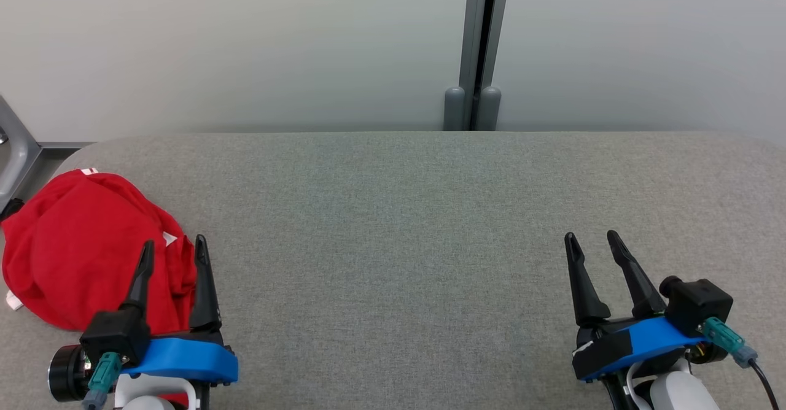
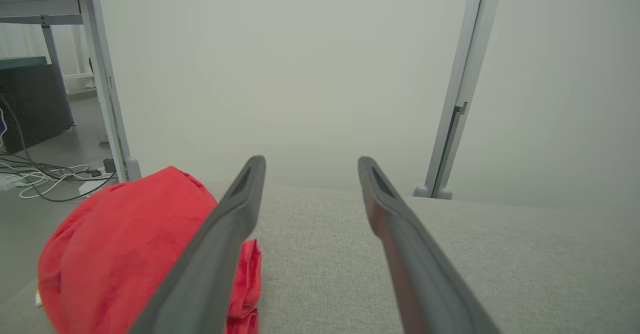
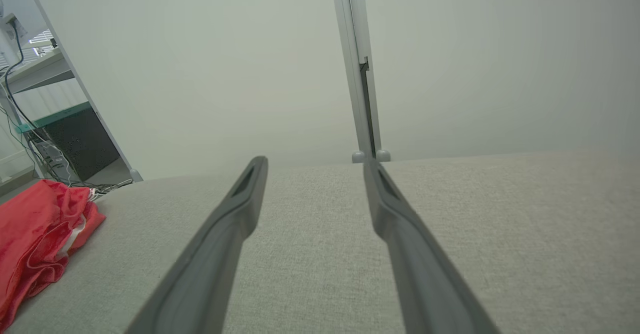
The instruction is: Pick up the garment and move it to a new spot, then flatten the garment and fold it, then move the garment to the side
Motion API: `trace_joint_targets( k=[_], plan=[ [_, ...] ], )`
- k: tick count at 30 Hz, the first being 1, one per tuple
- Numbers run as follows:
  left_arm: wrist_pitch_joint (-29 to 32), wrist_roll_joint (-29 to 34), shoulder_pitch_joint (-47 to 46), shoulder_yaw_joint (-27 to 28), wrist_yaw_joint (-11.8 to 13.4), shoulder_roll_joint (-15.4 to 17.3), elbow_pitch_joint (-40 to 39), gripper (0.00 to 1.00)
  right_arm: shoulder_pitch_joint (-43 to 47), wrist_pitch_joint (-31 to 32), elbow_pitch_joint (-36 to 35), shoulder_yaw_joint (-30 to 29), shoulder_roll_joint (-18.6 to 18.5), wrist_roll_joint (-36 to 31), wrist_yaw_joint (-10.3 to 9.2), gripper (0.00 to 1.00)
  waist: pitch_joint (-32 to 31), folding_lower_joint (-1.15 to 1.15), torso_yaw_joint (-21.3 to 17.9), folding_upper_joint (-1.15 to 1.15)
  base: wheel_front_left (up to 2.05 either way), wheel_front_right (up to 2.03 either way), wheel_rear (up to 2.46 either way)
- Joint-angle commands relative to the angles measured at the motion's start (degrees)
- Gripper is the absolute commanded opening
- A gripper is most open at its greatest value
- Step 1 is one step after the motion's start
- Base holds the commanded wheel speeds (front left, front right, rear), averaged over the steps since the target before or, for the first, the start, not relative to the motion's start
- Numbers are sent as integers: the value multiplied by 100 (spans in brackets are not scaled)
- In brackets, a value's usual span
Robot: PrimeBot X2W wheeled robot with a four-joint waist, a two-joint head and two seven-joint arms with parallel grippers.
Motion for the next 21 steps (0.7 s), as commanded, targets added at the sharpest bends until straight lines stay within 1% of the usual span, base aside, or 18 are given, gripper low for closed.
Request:
trace_joint_targets(
  k=[1,8,19,21],
  plan=[
    [-65,137,-38,15,-5,50,-9,100,-120,-56,18,-19,-42,-157,12,100,-4,0,4,0,0,0,0],
    [-141,392,24,46,19,71,69,100,-138,-139,139,-50,-43,-472,12,100,-19,0,26,0,0,0,0],
    [-253,665,38,112,-72,67,139,100,-165,-252,186,23,-47,-890,9,100,-37,0,84,0,0,0,0],
    [-246,614,39,124,-89,58,160,100,-156,-245,194,21,-47,-862,9,100,-42,0,89,0,0,0,0]
  ],
)
